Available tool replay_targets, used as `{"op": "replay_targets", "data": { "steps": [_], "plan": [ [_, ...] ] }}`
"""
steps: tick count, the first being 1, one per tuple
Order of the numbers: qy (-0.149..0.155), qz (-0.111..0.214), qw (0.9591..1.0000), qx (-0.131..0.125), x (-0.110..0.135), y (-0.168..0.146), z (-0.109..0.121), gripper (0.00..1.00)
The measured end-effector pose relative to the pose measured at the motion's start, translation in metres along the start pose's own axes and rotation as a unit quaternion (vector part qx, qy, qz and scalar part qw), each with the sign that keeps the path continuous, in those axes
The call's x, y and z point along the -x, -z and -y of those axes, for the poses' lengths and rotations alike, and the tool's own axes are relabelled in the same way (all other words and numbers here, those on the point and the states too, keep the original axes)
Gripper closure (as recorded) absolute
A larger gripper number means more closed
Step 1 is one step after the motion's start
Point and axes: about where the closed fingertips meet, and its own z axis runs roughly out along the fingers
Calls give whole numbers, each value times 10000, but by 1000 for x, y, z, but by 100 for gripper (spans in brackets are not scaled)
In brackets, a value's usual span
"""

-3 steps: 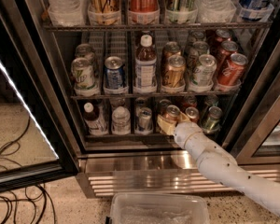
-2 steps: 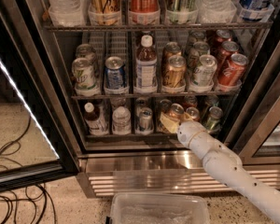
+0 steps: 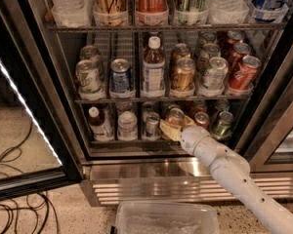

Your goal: Pick orange can from bottom shelf of fridge

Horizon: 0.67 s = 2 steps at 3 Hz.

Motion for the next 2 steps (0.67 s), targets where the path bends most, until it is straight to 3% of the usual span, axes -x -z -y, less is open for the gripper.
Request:
{"op": "replay_targets", "data": {
  "steps": [2],
  "plan": [
    [-123,-21,9999,44,0,6,-10,100]
  ]
}}
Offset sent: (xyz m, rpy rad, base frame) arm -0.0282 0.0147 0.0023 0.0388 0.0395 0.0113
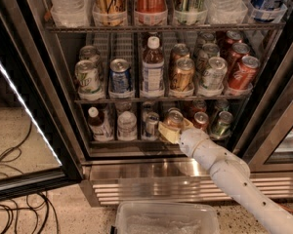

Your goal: Pick orange can from bottom shelf of fridge

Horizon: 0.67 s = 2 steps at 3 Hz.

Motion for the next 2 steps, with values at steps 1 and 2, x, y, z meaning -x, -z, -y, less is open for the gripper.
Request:
{"op": "replay_targets", "data": {
  "steps": [1,2],
  "plan": [
    [-377,147,9992,44,2,17,-21,100],
    [-686,309,9971,142,9,34,-48,100]
  ]
}}
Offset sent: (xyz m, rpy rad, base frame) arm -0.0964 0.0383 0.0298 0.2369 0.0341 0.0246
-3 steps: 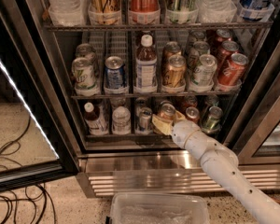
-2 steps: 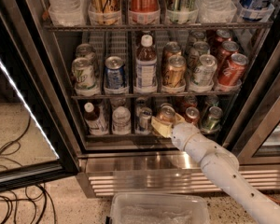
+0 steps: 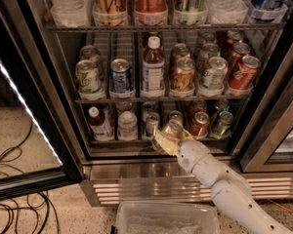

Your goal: Pick orange can from bottom shelf of fridge

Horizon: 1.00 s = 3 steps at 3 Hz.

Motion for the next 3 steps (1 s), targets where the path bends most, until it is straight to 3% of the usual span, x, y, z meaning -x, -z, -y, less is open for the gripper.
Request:
{"op": "replay_targets", "data": {
  "steps": [1,3],
  "plan": [
    [-223,148,9993,248,9,6,-32,100],
    [-410,98,9987,293,5,22,-51,100]
  ]
}}
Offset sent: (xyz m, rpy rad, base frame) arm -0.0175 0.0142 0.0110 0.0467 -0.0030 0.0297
